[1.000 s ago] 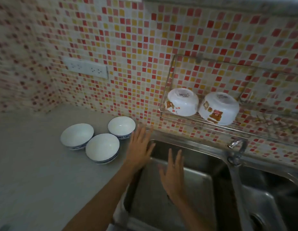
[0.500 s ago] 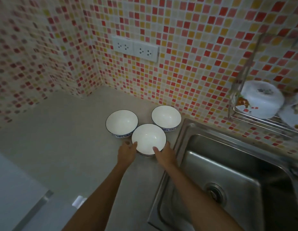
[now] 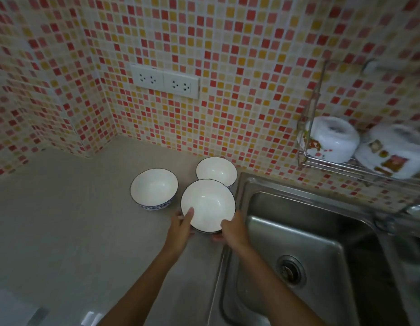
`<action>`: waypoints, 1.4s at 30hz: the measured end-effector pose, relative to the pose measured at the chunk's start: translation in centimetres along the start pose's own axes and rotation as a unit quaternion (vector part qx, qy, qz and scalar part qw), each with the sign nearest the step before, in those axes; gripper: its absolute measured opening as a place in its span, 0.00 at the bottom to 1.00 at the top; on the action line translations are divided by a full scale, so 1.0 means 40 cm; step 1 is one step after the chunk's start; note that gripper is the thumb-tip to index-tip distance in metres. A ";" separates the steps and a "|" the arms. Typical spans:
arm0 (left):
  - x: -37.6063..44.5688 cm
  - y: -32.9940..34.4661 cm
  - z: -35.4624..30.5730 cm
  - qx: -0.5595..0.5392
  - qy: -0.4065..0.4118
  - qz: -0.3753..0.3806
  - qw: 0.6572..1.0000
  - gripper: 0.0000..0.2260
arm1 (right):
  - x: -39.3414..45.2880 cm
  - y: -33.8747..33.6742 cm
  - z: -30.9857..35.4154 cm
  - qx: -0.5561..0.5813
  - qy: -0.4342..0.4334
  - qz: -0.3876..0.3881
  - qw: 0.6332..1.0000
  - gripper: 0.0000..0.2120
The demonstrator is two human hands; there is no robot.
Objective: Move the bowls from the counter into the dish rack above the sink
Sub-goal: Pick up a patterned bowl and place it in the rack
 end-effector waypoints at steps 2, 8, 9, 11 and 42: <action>-0.030 0.049 -0.048 -0.073 0.021 0.025 0.997 0.22 | -0.033 -0.054 0.042 -0.002 -0.024 -0.005 1.000 0.21; -0.133 0.234 -0.251 -0.117 0.097 0.133 0.979 0.22 | -0.123 -0.230 0.168 -0.004 -0.118 -0.036 0.992 0.26; -0.149 0.258 -0.284 -0.114 0.108 0.137 0.978 0.20 | -0.141 -0.264 0.196 0.003 -0.132 -0.044 0.990 0.24; -0.181 0.306 -0.348 -0.115 0.122 0.144 0.975 0.19 | -0.183 -0.340 0.263 -0.007 -0.172 -0.067 0.983 0.18; -0.392 0.932 -0.826 0.241 0.571 0.102 0.778 0.33 | -0.101 -0.932 0.443 -0.480 -0.320 -0.334 0.745 0.49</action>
Point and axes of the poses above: each hand's wrist, its own x-axis towards the middle knuckle, its own y-axis out of the palm, z = x × y, the point moved 10 cm from there along x, towards the middle knuckle, and after that the axes turned 1 degree about -x, right-handed, at the moved point
